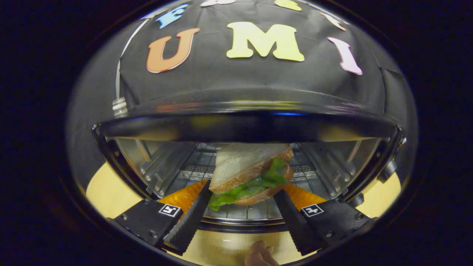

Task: Open the electric oven with the left hand, put the food in, and close the electric oven.

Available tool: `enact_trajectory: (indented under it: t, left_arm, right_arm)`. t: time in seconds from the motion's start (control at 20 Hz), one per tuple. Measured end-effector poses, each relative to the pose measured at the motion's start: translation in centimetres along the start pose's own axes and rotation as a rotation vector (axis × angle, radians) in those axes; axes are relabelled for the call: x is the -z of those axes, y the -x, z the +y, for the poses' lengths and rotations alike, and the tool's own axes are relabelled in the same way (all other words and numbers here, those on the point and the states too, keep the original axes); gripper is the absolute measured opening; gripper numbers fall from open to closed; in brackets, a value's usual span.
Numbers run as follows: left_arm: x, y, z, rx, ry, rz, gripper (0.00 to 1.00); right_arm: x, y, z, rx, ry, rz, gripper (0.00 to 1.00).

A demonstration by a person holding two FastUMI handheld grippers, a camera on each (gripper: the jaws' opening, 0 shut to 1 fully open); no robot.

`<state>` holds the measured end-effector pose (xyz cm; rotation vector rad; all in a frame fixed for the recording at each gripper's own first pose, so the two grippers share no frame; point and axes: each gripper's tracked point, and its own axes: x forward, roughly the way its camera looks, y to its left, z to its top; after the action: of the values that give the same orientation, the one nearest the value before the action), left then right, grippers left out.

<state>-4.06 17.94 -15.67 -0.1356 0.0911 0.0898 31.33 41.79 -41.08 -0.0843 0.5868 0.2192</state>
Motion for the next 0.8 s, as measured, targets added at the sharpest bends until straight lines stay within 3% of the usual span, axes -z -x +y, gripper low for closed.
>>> enact_trajectory:
  t: [0.1,0.2,0.4,0.45,0.55,0.6,0.65,0.7,0.75,0.8]
  left_arm:
    - [0.0,0.2,0.0,-0.004,-0.010,0.003,0.94]
    - [0.0,0.2,-0.1,-0.007,-0.016,0.003,0.94]
    - [0.1,0.3,-1.3,0.016,-0.008,0.014,0.94]
    - [0.2,0.3,-1.6,0.021,-0.010,0.016,0.94]
    - [0.5,0.1,-2.0,0.024,-0.015,0.022,0.94]
    - [0.4,0.0,-2.2,0.022,-0.015,0.023,0.94]
    - [0.5,-0.3,-2.3,0.023,-0.011,0.026,0.94]
    - [0.7,-0.5,-2.6,0.025,-0.004,0.035,0.94]
    - [0.8,-0.6,-2.7,0.023,0.000,0.039,0.94]
    - [0.7,-0.9,-2.8,0.021,0.000,0.040,0.94]
  right_arm:
    - [0.1,0.2,0.6,-0.030,0.028,0.052,0.96]
    - [0.5,1.1,2.1,-0.100,0.019,0.114,1.00]
    - [1.4,3.4,2.8,-0.137,0.018,0.218,1.00]
    - [1.6,4.2,3.0,-0.153,0.010,0.239,0.96]
    - [2.1,5.7,3.5,-0.200,-0.002,0.290,1.00]
    - [1.8,6.3,4.1,-0.246,-0.014,0.281,1.00]
    - [1.2,6.9,4.2,-0.270,-0.020,0.258,0.92]
    - [0.9,7.7,3.4,-0.267,-0.025,0.245,0.91]
    - [0.5,8.6,2.7,-0.265,-0.038,0.230,1.00]
    - [0.1,9.5,2.2,-0.271,-0.052,0.205,1.00]
